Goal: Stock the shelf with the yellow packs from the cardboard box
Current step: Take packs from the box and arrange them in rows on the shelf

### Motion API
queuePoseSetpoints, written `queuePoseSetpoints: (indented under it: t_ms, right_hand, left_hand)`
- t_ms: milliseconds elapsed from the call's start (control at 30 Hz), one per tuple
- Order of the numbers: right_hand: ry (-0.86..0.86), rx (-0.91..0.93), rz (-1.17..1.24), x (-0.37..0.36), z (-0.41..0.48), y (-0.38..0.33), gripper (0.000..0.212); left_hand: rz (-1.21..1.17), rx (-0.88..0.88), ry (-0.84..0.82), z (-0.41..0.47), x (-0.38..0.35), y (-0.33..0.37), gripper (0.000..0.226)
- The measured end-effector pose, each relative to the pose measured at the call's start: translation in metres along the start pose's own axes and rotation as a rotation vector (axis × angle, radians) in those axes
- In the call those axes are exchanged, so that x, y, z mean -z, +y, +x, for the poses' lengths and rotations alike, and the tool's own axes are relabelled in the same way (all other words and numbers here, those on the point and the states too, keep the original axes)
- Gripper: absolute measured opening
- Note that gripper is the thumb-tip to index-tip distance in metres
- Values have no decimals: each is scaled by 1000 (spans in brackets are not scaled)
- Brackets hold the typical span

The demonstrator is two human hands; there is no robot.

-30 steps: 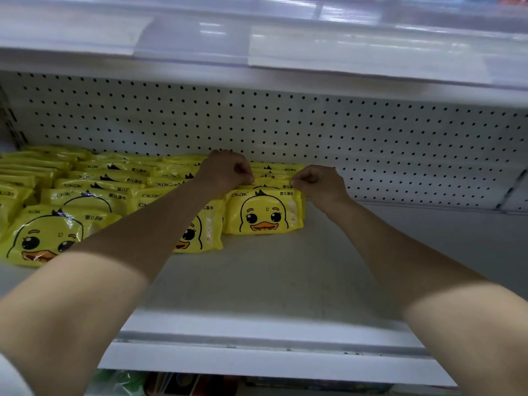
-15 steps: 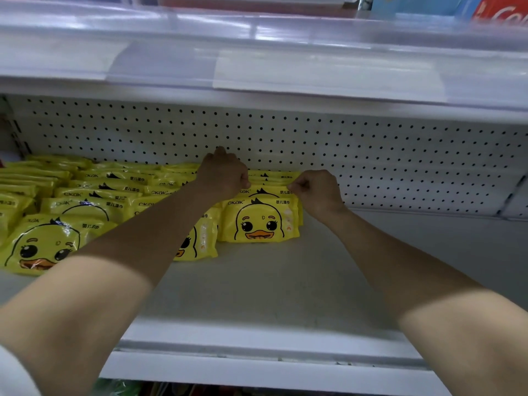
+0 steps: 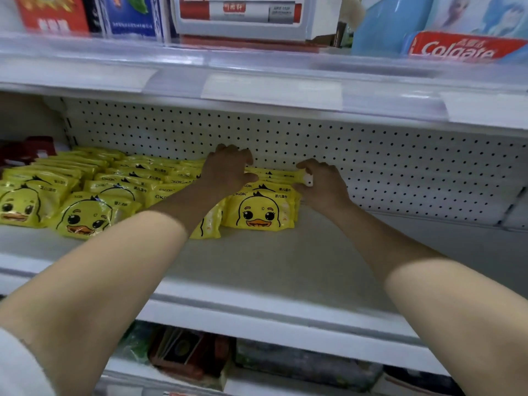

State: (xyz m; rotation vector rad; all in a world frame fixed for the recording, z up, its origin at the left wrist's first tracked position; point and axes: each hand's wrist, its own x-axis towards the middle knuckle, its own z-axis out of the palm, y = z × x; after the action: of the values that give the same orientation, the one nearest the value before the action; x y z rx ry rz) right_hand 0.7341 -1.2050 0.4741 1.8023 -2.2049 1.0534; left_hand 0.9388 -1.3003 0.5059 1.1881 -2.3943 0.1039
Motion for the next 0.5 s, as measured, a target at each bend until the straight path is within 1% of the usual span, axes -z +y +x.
queuePoseSetpoints:
  t_ms: [200, 367, 433, 500]
  right_hand:
    - [-110, 81, 4, 38, -44, -27, 61]
    - [-265, 138, -123, 65, -99, -57, 74]
    - [-300, 170, -159, 72, -128, -70, 76]
    - [-314, 205, -169, 74, -161, -82, 74]
  left_hand:
    - [-43, 105, -28, -63, 41, 21, 49]
    - [3, 228, -70, -142, 75, 43, 57]
    - [42, 247, -47, -183, 85, 49, 56]
    - [66, 281, -46, -226, 93, 54, 56]
